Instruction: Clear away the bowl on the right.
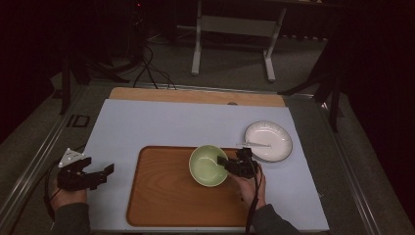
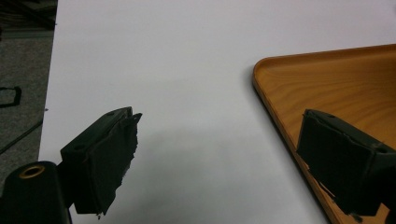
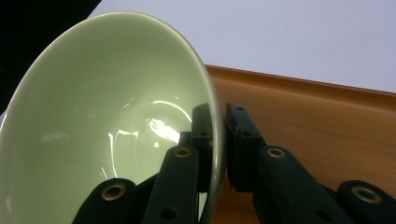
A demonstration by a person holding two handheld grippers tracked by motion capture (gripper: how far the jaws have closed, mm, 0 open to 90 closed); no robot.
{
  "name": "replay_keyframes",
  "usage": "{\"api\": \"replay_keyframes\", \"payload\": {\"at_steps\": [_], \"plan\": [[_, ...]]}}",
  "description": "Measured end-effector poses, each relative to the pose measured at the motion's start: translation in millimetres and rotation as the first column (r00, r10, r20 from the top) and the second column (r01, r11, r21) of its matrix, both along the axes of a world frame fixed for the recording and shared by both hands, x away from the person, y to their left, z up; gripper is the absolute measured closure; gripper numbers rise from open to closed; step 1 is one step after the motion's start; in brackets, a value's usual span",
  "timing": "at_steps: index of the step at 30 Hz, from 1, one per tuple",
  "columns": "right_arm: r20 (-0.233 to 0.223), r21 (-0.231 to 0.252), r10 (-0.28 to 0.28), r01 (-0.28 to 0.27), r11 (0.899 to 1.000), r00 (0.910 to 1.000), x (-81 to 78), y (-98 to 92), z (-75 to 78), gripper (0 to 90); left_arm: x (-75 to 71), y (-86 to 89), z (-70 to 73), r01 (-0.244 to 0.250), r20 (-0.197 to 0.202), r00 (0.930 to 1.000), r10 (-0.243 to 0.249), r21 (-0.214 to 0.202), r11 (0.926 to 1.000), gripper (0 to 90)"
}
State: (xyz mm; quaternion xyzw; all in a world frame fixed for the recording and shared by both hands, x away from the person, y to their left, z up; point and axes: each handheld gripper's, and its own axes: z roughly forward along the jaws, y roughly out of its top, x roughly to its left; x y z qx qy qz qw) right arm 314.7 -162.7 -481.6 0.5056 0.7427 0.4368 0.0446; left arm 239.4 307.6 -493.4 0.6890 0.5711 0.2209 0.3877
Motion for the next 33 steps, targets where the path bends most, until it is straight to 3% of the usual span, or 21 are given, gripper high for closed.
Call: {"api": "replay_keyframes", "payload": {"at_steps": [33], "plan": [[-0.027, -0.094, 0.068, -0.07, 0.993, 0.9974, -5.6, 24.8, -18.7, 82.6, -0.1, 0.3, 0.4, 0.002, 0.003, 1.0, -0.002, -0.002, 1.0, 11.9]]}}
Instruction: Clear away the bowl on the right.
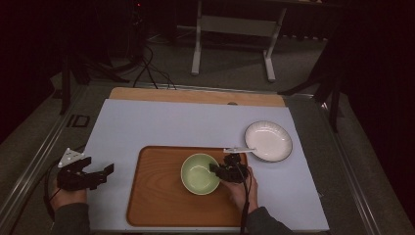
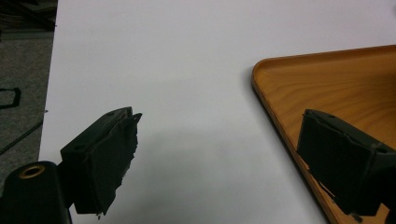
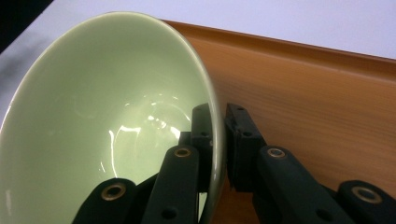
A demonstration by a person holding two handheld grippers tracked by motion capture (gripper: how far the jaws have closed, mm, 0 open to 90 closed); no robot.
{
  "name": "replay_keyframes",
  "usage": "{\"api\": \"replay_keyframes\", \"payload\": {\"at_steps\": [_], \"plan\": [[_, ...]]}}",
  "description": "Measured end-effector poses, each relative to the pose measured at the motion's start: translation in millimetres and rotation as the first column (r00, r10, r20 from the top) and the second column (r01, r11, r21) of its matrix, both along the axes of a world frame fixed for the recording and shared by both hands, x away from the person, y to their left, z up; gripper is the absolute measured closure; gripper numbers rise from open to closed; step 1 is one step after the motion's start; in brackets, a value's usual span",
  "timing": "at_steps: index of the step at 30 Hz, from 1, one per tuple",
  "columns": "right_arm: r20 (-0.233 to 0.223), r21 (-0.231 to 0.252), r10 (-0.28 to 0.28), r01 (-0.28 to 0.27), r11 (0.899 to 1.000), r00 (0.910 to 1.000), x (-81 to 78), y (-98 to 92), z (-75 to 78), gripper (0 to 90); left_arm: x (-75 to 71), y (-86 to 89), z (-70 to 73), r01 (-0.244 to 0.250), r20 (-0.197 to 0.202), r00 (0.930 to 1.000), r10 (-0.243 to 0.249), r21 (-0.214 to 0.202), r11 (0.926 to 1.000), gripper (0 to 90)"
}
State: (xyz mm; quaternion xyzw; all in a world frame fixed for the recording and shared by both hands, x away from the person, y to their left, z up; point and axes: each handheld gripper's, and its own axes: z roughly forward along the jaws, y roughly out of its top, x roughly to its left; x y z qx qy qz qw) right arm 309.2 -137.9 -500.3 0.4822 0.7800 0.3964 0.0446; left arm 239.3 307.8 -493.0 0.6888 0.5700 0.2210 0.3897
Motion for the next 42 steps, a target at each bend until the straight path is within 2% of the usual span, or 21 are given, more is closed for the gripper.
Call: {"api": "replay_keyframes", "payload": {"at_steps": [9, 17, 24, 30, 32, 35, 42], "plan": [[-0.032, -0.017, 0.025, -0.026, 1.0, 0.9992, -0.1, 7.6, -7.9, 82.5, 0.2, -0.3, -0.2, 0.0, -0.002, 1.0, 0.0, 0.001, 1.0, 11.9], [-0.049, -0.012, 0.04, -0.041, 0.999, 0.998, 2.9, 8.7, -10.1, 82.6, 0.5, -0.7, -0.6, 0.003, -0.006, 1.0, -0.003, 0.004, 1.0, 11.9], [-0.045, -0.031, 0.035, -0.036, 0.999, 0.9984, 5.2, 14.1, -13.6, 81.8, 1.0, -1.4, -1.0, 0.003, -0.01, 0.9999, -0.003, 0.007, 1.0, 11.9], [-0.051, -0.019, 0.048, -0.049, 0.999, 0.9976, 6.9, 18.4, -14.3, 79.2, 0.9, -1.2, -1.0, 0.002, -0.01, 1.0, -0.002, 0.006, 1.0, 11.9], [-0.047, -0.027, 0.053, -0.054, 0.998, 0.9975, 6.7, 18.9, -13.8, 78.6, 0.9, -1.2, -1.0, 0.003, -0.01, 0.9999, -0.003, 0.006, 1.0, 11.9], [-0.024, -0.07, 0.054, -0.056, 0.996, 0.9982, 5.8, 20.1, -12.5, 73.6, 1.0, -1.2, -1.1, 0.002, -0.01, 0.9999, -0.002, 0.005, 1.0, 11.9], [0.015, -0.102, 0.062, -0.06, 0.993, 0.998, 3.4, 20.0, -7.9, 67.4, 0.9, -0.9, -1.1, 0.002, -0.009, 1.0, -0.002, 0.004, 1.0, 11.9]]}}
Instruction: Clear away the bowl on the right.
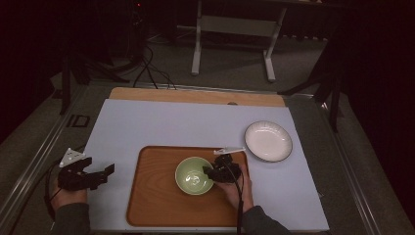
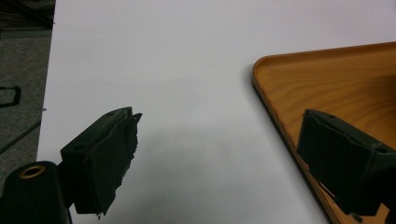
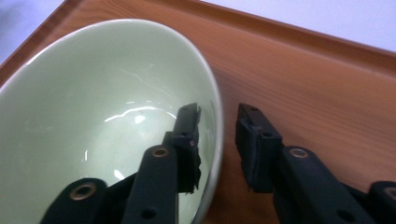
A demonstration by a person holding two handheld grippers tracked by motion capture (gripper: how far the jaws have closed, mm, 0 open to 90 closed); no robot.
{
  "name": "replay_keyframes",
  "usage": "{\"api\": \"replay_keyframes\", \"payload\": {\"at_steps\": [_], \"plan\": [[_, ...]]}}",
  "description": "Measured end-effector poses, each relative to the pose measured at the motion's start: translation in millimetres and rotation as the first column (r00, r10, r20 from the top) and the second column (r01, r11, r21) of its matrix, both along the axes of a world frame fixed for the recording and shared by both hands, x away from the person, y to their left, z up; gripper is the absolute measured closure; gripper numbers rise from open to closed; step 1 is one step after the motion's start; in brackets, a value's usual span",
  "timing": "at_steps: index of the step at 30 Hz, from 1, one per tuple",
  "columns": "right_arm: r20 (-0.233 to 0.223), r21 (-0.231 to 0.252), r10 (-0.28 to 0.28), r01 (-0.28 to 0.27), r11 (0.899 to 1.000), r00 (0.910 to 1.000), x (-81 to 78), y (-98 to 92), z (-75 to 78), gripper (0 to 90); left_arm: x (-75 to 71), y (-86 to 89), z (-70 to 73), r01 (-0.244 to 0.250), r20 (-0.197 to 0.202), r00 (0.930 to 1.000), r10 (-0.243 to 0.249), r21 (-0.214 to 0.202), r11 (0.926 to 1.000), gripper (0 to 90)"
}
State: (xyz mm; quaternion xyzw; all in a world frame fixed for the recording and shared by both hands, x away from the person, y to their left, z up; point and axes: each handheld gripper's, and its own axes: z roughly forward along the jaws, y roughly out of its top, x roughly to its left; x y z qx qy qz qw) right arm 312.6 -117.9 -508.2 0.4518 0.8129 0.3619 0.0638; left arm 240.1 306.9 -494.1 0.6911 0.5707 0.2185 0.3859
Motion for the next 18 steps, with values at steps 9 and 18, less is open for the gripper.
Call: {"api": "replay_keyframes", "payload": {"at_steps": [9, 18], "plan": [[0.093, -0.037, 0.015, -0.012, 0.999, 0.9955, -7.5, -2.0, 16.9, 62.0, -0.1, 0.2, 0.0, -0.002, 0.0, 1.0, 0.002, -0.001, 1.0, 12.0], [0.121, -0.004, -0.003, 0.003, 1.0, 0.9926, -8.7, -13.8, 29.5, 56.7, 0.0, 0.4, -0.1, -0.002, 0.0, 1.0, 0.002, -0.001, 1.0, 12.0]]}}
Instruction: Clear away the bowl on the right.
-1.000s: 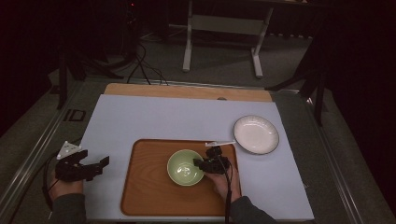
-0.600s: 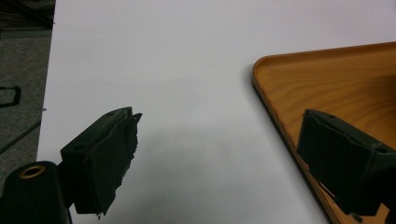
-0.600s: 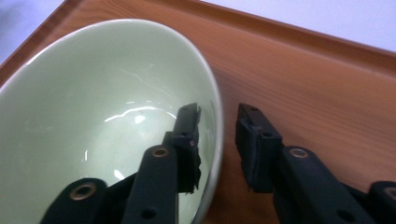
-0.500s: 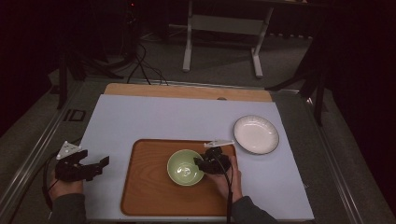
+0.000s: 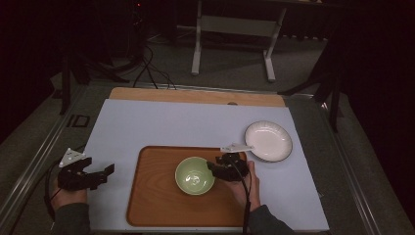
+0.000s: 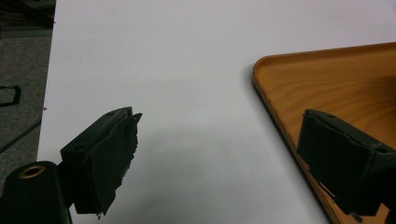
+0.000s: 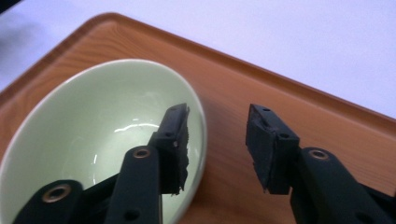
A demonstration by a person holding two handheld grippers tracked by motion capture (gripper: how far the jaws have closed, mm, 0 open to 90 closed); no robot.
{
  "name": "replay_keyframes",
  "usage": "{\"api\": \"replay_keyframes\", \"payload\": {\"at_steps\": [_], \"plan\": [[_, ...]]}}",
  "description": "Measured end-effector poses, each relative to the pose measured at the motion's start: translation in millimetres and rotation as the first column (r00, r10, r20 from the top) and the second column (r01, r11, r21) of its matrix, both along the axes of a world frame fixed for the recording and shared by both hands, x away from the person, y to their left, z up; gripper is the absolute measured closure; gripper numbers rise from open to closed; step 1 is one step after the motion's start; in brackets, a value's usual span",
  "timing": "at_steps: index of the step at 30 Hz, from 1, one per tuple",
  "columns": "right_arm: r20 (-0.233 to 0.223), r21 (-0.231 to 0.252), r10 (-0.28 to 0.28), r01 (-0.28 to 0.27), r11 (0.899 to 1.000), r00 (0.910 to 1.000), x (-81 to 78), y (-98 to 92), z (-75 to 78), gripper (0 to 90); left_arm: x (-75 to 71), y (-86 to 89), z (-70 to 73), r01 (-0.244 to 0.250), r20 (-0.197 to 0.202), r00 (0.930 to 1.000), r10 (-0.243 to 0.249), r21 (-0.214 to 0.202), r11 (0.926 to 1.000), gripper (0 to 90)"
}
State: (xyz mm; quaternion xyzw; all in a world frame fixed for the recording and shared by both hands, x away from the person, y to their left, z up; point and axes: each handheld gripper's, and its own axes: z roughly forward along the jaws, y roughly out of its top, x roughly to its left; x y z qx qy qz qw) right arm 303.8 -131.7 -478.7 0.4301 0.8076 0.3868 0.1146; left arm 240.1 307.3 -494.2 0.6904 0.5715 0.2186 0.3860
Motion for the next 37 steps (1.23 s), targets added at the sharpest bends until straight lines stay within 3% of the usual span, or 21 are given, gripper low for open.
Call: {"api": "replay_keyframes", "payload": {"at_steps": [12, 16, 19, 21, 23, 27, 32, 35, 36, 37], "plan": [[0.033, 0.071, -0.081, 0.078, 0.994, 0.9962, 0.8, -37.6, 18.6, 47.7, -0.3, 0.2, 0.0, -0.004, 0.001, 1.0, 0.004, -0.001, 1.0, 12.0], [0.066, 0.084, -0.118, 0.113, 0.99, 0.9908, 0.2, -53.9, 22.1, 46.0, -0.5, 0.3, 0.0, -0.005, 0.002, 1.0, 0.005, -0.001, 1.0, 12.0], [0.126, 0.072, -0.157, 0.149, 0.986, 0.9795, -2.6, -67.7, 24.2, 44.8, -0.4, 0.3, 0.0, -0.006, 0.002, 1.0, 0.006, 0.0, 1.0, 11.9], [0.138, 0.071, -0.168, 0.16, 0.985, 0.976, -3.3, -72.5, 24.8, 44.2, -0.4, 0.3, -0.1, -0.006, 0.002, 1.0, 0.006, 0.001, 1.0, 12.0], [0.166, 0.079, -0.205, 0.194, 0.978, 0.9644, -4.6, -87.4, 25.4, 42.8, -0.3, 0.1, -0.1, -0.008, 0.002, 1.0, 0.008, 0.0, 1.0, 12.0], [0.156, 0.111, -0.262, 0.247, 0.963, 0.9523, -5.6, -105.8, 23.9, 35.5, -0.1, -0.5, -0.2, -0.007, 0.003, 1.0, 0.007, 0.005, 1.0, 11.9], [0.141, 0.117, -0.34, 0.325, 0.938, 0.9298, -8.8, -126.6, 20.9, 28.4, 0.2, -2.1, -0.4, -0.003, 0.001, 1.0, 0.003, 0.012, 0.9999, 12.0], [0.136, 0.114, -0.356, 0.342, 0.933, 0.9247, -9.6, -135.2, 20.2, 26.9, 0.4, -1.8, -0.8, -0.004, 0.0, 1.0, 0.004, 0.01, 0.9999, 12.0], [0.142, 0.106, -0.379, 0.367, 0.924, 0.9144, -9.9, -146.0, 20.4, 25.2, 0.8, -1.4, -1.4, -0.006, -0.006, 1.0, 0.006, 0.011, 0.9999, 11.9], [0.14, 0.105, -0.386, 0.374, 0.921, 0.9118, -9.8, -150.0, 20.2, 24.4, 1.1, -1.8, -2.0, -0.012, -0.009, 0.9999, 0.012, 0.008, 0.9999, 11.9]]}}
